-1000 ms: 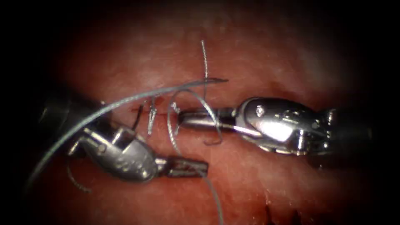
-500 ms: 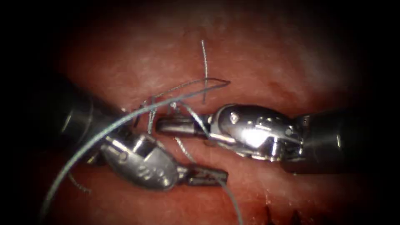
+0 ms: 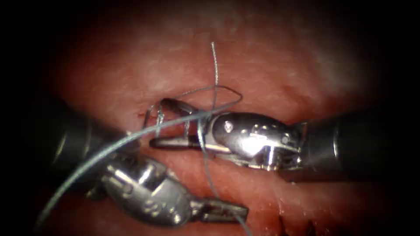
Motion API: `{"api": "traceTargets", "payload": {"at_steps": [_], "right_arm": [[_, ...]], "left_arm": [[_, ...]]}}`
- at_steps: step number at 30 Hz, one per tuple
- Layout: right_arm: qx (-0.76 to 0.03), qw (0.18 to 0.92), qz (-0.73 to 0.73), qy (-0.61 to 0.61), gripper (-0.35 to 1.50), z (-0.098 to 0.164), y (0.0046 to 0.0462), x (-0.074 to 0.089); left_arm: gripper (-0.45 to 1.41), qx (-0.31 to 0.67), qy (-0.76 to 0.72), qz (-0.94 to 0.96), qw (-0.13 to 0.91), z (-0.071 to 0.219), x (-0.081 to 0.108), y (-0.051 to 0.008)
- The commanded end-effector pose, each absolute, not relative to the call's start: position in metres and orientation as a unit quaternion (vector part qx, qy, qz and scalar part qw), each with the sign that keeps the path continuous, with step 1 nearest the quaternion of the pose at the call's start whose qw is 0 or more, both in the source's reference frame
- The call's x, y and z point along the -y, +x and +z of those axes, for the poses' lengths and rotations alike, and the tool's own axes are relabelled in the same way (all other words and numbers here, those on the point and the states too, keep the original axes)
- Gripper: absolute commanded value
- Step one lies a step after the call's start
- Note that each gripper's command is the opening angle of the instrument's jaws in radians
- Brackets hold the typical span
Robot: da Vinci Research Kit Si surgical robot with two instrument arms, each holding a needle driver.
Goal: Wound Closure
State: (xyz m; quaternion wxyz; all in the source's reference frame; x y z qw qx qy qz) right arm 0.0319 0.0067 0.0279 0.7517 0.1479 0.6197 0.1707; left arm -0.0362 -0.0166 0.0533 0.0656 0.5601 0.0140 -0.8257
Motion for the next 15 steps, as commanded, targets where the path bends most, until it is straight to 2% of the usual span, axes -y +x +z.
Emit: {"api": "traceTargets", "payload": {"at_steps": [1, 10, 12, 15], "right_arm": [[-0.614, 0.757, 0.166, 0.150, 0.88, 0.0283, 0.0323, -0.0056], [-0.582, 0.784, 0.141, 0.164, 0.93, 0.0283, 0.0298, -0.0043], [-0.577, 0.788, 0.129, 0.172, 0.81, 0.0284, 0.0287, -0.0034], [-0.570, 0.793, 0.116, 0.180, 0.74, 0.0288, 0.0280, -0.0026]], "left_arm": [[-0.45, -0.011, 0.560, -0.826, 0.071, 0.0533, 0.0177, -0.0363], [-0.45, 0.021, 0.540, -0.835, 0.106, 0.0495, 0.0157, -0.0330], [-0.45, 0.026, 0.535, -0.838, 0.108, 0.0489, 0.0146, -0.0317], [-0.45, 0.030, 0.533, -0.838, 0.114, 0.0484, 0.0136, -0.0311]]}}
